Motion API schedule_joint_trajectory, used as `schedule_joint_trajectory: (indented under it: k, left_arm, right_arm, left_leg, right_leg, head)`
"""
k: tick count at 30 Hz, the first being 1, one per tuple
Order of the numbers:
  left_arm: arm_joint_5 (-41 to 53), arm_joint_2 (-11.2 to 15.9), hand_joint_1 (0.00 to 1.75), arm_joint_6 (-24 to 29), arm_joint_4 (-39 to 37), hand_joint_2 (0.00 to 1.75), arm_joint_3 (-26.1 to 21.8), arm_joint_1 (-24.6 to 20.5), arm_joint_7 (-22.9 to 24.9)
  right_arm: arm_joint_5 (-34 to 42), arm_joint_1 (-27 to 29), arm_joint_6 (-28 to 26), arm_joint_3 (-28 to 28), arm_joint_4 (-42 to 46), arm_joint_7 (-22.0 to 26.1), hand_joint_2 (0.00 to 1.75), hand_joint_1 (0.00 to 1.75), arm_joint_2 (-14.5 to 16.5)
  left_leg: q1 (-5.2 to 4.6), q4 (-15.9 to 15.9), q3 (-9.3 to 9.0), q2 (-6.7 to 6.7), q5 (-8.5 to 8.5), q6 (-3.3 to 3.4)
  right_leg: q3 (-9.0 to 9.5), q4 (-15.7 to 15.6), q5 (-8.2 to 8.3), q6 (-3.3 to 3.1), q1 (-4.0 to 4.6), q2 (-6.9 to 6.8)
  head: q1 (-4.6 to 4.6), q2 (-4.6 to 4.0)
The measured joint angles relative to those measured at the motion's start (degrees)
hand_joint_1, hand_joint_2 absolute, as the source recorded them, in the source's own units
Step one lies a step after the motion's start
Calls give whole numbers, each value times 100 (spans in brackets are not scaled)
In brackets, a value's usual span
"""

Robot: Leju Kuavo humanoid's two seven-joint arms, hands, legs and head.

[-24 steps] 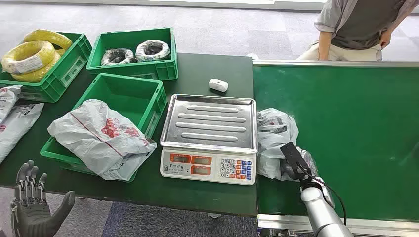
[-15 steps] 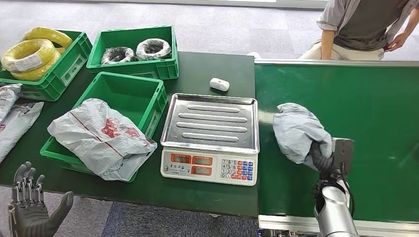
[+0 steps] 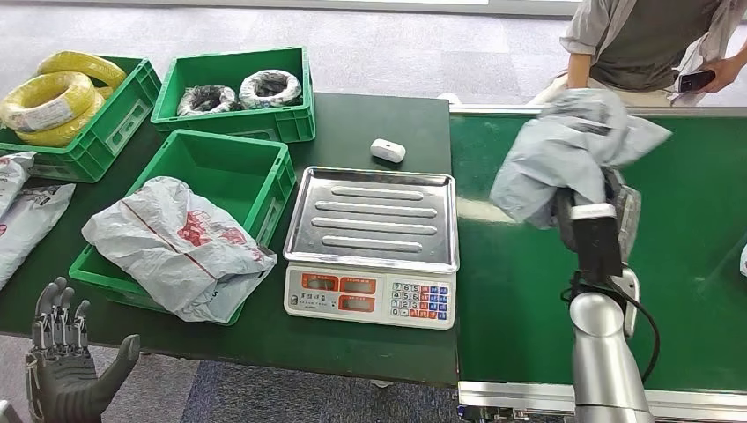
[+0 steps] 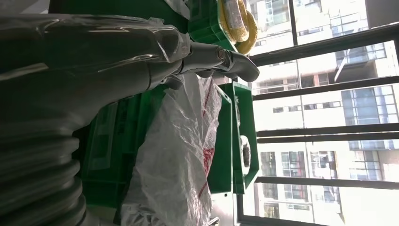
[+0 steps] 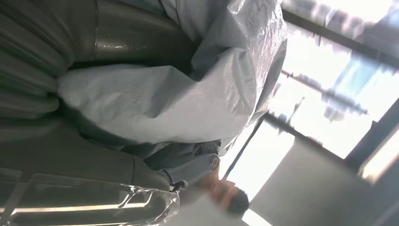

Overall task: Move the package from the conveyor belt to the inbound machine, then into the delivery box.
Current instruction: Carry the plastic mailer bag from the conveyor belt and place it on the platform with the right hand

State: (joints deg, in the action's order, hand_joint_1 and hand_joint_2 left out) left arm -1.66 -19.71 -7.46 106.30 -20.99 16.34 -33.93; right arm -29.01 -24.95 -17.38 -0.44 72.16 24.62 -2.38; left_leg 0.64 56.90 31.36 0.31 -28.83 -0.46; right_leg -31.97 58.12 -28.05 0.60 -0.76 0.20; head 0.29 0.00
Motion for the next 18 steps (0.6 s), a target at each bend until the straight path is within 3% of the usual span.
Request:
schedule_joint_trajectory:
  k: [3, 8, 12, 18]
  left_arm:
    - [1, 76, 0, -1, -66, 175, 82, -124, -14]
    - [31, 176, 0, -9, -158, 175, 213, -243, -13]
    - [37, 223, 0, -15, -202, 175, 266, -281, -2]
    - [37, 237, 0, -6, -204, 175, 219, -264, 43]
  right_arm:
    - [-806, -656, 745, 750, -500, -313, 175, 175, 104]
    - [-1224, -1331, 1278, 1614, -1336, -397, 175, 175, 456]
    - [-1408, -1506, 1504, 2013, -1829, -537, 175, 6, 619]
    - [-1562, -1563, 1510, 2257, -2240, -857, 175, 0, 701]
  left_leg:
    - [2, 1, -2, -13, 14, -2]
    - [4, 1, 8, -34, 19, -3]
    - [2, 1, 19, -33, 18, -2]
    - [0, 2, 18, -32, 17, -1]
  right_leg:
    - [-3, 2, 5, 1, 2, -9]
    - [-6, 5, 4, 1, 3, -27]
    - [-11, 2, 4, 2, 2, -26]
    - [-12, -1, 4, 2, 0, -26]
  head:
    - [-1, 0]
    - [-1, 0]
    - [2, 0]
    - [1, 0]
